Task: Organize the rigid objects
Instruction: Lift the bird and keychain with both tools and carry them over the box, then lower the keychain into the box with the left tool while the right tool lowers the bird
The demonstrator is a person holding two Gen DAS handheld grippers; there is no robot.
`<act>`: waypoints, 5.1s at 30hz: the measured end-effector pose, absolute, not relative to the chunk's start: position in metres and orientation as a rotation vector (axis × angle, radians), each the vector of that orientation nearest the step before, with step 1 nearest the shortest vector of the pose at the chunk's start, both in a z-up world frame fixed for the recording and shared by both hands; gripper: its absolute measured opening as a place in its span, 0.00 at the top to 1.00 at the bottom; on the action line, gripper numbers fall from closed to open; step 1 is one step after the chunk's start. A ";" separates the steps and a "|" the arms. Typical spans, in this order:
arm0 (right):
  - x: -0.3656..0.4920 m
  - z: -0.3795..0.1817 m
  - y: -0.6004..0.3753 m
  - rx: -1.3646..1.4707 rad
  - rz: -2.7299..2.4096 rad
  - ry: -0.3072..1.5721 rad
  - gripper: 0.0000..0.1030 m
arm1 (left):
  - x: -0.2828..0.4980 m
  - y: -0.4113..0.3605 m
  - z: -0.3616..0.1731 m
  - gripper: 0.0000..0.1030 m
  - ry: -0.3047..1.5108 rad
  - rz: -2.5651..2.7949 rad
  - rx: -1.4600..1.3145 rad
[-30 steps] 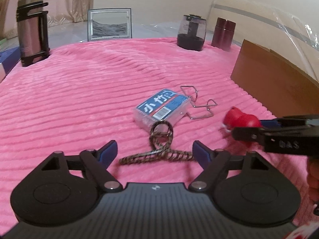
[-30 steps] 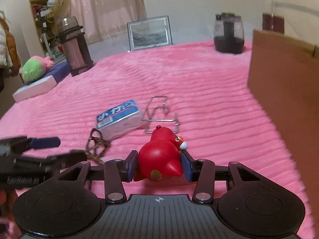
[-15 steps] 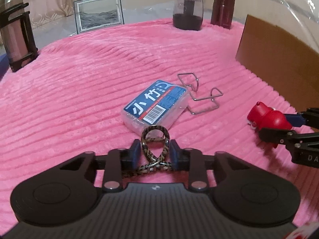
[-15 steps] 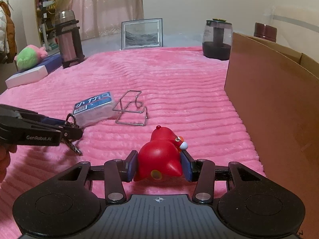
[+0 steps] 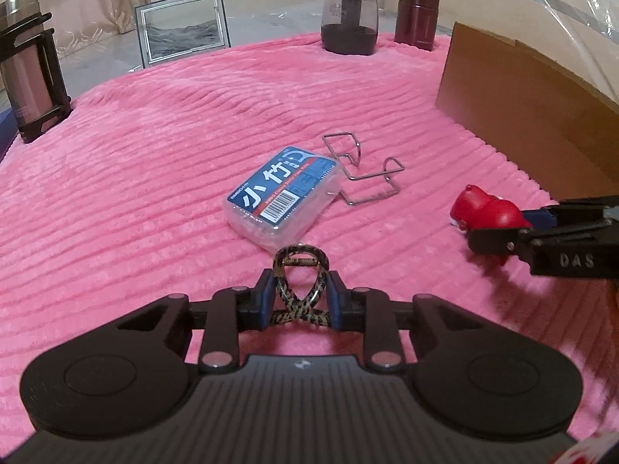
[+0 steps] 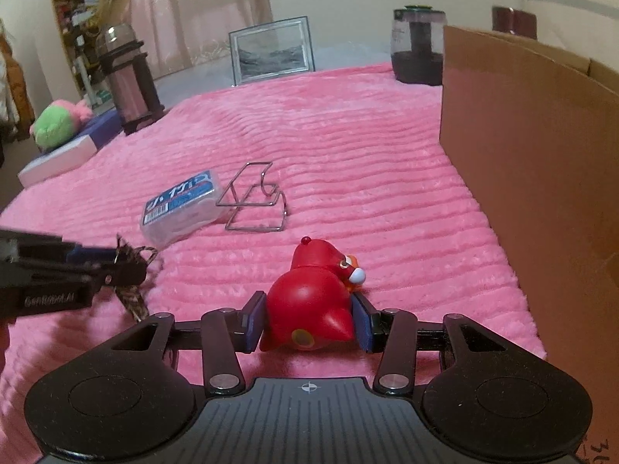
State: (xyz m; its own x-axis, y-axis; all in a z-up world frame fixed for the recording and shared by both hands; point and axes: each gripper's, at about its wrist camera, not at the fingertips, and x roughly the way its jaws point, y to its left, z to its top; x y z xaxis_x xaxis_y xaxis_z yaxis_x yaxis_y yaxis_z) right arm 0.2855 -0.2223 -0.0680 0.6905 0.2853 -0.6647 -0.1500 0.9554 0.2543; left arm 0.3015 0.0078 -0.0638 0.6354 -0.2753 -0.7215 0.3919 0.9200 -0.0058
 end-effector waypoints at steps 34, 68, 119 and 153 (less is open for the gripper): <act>0.182 0.037 -0.247 0.135 0.352 0.569 0.59 | 0.208 -0.021 0.030 0.78 0.690 -0.426 0.079; 0.165 0.096 -0.475 0.040 0.236 0.551 0.59 | 0.232 -0.262 0.113 0.78 0.606 -0.917 0.328; 0.268 0.018 -0.467 -0.470 0.572 0.919 0.59 | 0.299 -0.381 -0.011 0.78 0.994 -1.150 0.957; 0.283 0.013 -0.467 -0.529 0.472 0.990 0.59 | 0.297 -0.367 -0.014 0.76 0.964 -1.143 0.885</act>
State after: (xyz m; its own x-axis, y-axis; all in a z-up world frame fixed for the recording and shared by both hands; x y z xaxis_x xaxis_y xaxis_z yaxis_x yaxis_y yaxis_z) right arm 0.2831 -0.4674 0.0130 0.4690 0.1324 -0.8732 -0.5944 0.7786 -0.2012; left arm 0.2966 -0.3665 -0.0145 0.1369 -0.3194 -0.9377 0.9781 0.1934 0.0769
